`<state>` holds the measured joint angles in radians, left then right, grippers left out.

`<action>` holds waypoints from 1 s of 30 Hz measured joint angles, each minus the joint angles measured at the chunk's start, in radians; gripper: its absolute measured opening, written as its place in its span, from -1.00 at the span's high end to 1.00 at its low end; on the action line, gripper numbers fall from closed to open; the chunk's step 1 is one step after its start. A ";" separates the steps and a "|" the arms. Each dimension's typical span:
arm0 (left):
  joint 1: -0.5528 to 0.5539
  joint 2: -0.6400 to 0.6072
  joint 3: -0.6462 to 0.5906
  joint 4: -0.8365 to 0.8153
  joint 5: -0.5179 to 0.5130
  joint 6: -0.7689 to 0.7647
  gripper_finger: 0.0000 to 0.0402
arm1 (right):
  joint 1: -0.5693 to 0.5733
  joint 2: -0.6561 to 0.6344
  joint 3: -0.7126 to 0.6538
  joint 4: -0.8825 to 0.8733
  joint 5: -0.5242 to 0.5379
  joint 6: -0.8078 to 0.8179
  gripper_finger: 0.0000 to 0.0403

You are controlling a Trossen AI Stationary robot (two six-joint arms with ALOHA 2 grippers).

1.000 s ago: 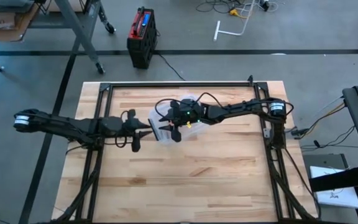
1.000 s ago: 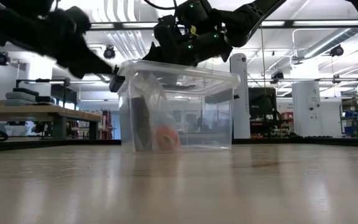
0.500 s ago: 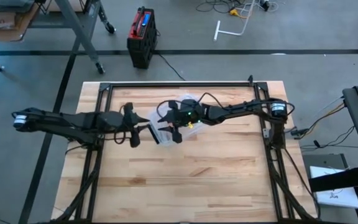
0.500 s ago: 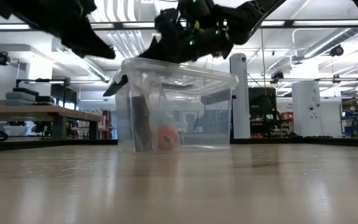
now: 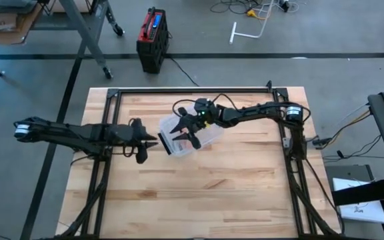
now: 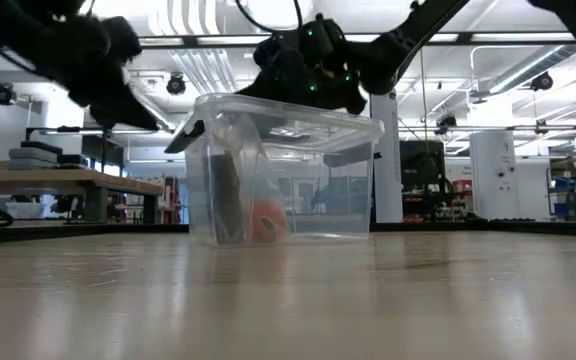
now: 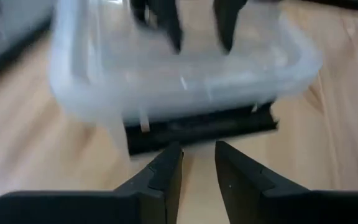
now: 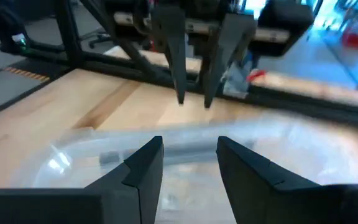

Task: Roll bandage
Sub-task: Close the transparent container

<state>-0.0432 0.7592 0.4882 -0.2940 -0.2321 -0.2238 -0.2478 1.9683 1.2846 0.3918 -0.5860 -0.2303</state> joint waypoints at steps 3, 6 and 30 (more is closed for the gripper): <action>-0.001 0.004 -0.035 -0.011 0.047 -0.086 0.57 | 0.002 0.045 0.006 0.052 -0.053 0.040 0.32; -0.003 0.007 -0.062 -0.030 0.137 -0.167 0.60 | 0.003 0.085 0.010 0.115 -0.106 0.097 0.36; 0.007 0.096 -0.244 0.425 -0.210 -0.036 0.59 | 0.042 0.110 0.006 0.156 0.301 0.214 0.50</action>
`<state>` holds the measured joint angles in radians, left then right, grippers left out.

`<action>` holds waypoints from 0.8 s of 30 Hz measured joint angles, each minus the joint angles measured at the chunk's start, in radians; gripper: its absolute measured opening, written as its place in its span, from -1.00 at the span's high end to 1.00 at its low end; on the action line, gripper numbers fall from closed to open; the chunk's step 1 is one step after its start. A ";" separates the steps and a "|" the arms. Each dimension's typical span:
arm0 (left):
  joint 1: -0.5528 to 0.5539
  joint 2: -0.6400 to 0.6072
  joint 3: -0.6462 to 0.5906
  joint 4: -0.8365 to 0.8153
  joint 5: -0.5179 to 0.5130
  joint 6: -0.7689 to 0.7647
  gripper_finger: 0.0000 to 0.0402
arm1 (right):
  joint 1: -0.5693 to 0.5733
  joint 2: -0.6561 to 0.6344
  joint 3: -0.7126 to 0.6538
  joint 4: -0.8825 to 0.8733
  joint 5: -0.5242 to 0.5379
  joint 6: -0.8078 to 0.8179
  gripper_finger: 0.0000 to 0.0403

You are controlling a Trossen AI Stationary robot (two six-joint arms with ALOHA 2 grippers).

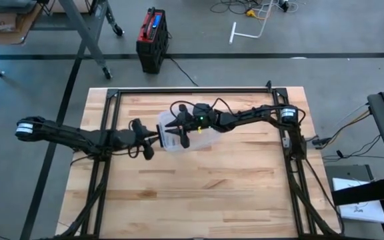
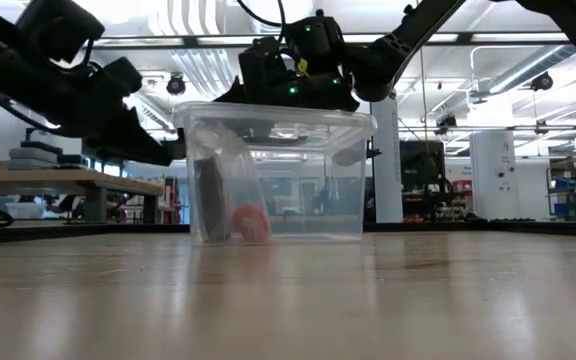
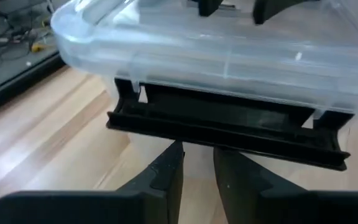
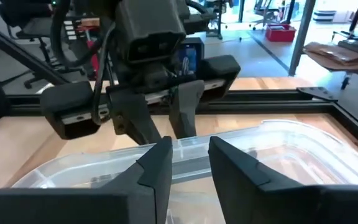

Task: Roll bandage
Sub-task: Close the transparent container

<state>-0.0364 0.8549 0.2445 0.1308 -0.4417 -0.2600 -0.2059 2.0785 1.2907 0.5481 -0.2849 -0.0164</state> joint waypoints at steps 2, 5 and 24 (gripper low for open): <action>0.000 0.004 0.001 0.027 0.006 0.029 0.58 | -0.001 -0.001 0.000 -0.012 -0.003 -0.005 0.52; 0.000 -0.005 0.016 0.037 0.007 0.053 0.59 | -0.001 -0.003 0.000 -0.037 -0.004 -0.011 0.55; 0.002 0.045 0.205 0.080 0.007 0.216 0.68 | -0.002 -0.005 0.002 -0.062 -0.004 -0.049 0.48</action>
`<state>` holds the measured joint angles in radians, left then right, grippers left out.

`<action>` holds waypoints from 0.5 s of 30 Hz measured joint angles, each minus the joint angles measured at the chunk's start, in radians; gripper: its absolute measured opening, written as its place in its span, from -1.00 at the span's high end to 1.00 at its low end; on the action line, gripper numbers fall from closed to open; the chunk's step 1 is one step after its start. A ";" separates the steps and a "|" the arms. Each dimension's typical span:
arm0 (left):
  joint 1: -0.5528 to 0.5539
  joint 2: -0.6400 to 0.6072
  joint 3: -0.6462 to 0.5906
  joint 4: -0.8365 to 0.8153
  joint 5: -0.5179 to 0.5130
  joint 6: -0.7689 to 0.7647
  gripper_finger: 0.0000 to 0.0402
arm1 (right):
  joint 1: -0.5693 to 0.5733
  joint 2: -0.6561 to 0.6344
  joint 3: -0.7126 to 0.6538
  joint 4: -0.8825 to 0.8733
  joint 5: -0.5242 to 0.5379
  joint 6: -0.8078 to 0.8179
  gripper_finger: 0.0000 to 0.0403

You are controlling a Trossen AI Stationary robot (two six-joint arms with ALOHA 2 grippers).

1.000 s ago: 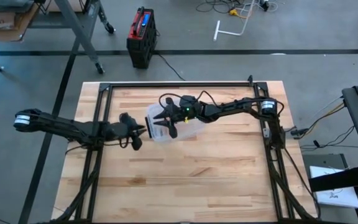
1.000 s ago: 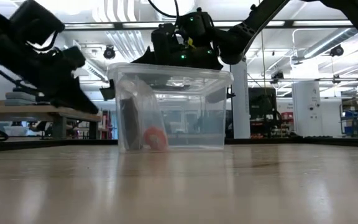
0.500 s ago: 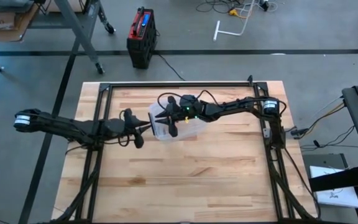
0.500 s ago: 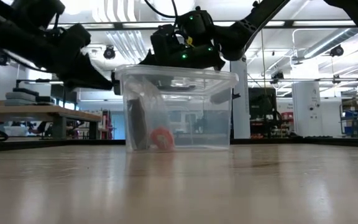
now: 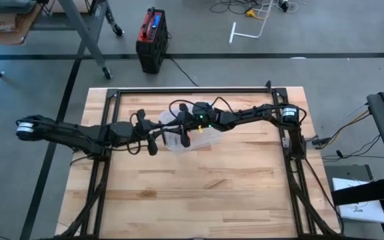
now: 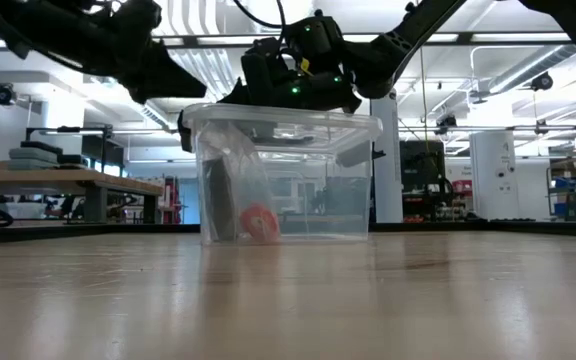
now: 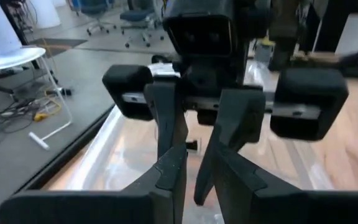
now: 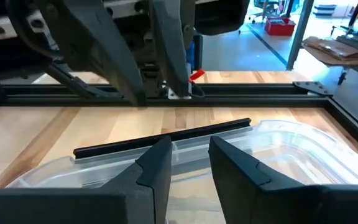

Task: Roll bandage
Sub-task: Close the transparent container

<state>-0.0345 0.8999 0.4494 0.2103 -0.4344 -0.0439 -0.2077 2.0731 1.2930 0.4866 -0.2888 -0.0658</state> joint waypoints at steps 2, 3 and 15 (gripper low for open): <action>0.000 -0.009 0.037 -0.064 -0.001 0.012 0.66 | 0.000 -0.015 -0.003 0.007 0.002 -0.001 0.49; 0.000 -0.016 0.064 -0.089 -0.002 0.016 0.66 | 0.000 -0.030 -0.004 0.006 0.002 -0.002 0.50; 0.008 0.008 0.192 -0.271 -0.029 0.046 0.66 | -0.026 -0.408 -0.008 -0.542 0.172 -0.233 0.49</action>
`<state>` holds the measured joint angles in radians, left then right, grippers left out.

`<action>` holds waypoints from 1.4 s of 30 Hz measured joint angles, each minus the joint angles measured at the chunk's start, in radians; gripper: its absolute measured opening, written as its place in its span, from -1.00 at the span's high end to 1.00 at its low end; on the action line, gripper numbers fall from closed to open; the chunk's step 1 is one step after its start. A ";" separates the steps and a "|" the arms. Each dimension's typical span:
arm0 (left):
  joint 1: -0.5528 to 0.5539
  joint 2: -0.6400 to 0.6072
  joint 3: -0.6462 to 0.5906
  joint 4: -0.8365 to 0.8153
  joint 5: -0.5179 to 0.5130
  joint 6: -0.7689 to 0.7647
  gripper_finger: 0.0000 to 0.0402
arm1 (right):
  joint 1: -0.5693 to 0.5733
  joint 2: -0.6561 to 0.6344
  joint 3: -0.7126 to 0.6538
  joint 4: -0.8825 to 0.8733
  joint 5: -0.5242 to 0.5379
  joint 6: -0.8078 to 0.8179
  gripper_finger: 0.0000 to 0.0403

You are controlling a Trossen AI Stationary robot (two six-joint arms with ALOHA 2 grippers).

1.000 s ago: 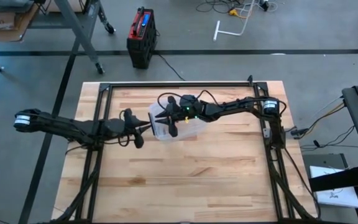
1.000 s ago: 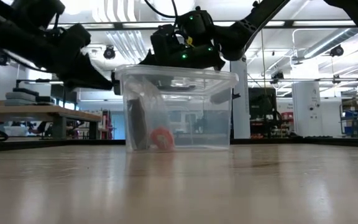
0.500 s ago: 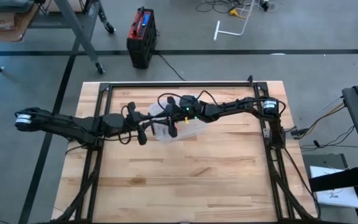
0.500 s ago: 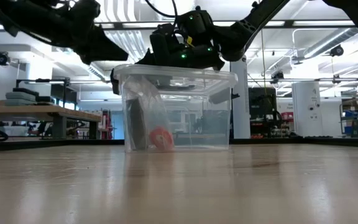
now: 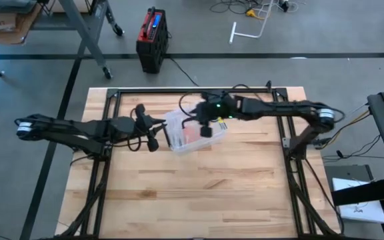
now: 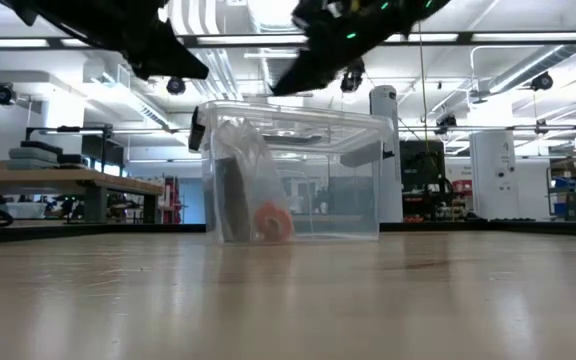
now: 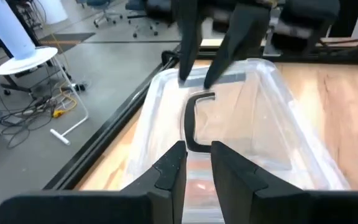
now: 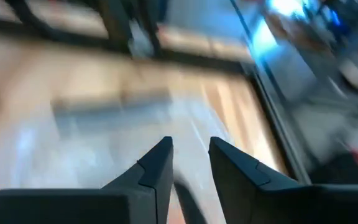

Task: Roll bandage
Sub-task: Close the transparent container

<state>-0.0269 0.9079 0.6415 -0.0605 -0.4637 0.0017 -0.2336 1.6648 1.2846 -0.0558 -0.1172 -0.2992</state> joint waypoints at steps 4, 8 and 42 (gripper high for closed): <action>0.009 0.039 -0.010 0.015 0.000 -0.001 0.70 | 0.003 -0.137 0.000 -0.328 0.224 -0.048 0.46; 0.010 0.098 -0.014 0.049 0.013 0.013 0.70 | -0.007 -0.232 -0.021 -0.625 0.427 -0.047 0.45; 0.175 0.663 0.431 -0.070 0.355 0.151 0.59 | 0.052 -0.300 -0.436 -0.223 0.204 0.178 0.50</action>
<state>0.1486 1.5709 1.0724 -0.1303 -0.1084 0.1523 -0.1815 1.3649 0.8483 -0.2789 0.0868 -0.1217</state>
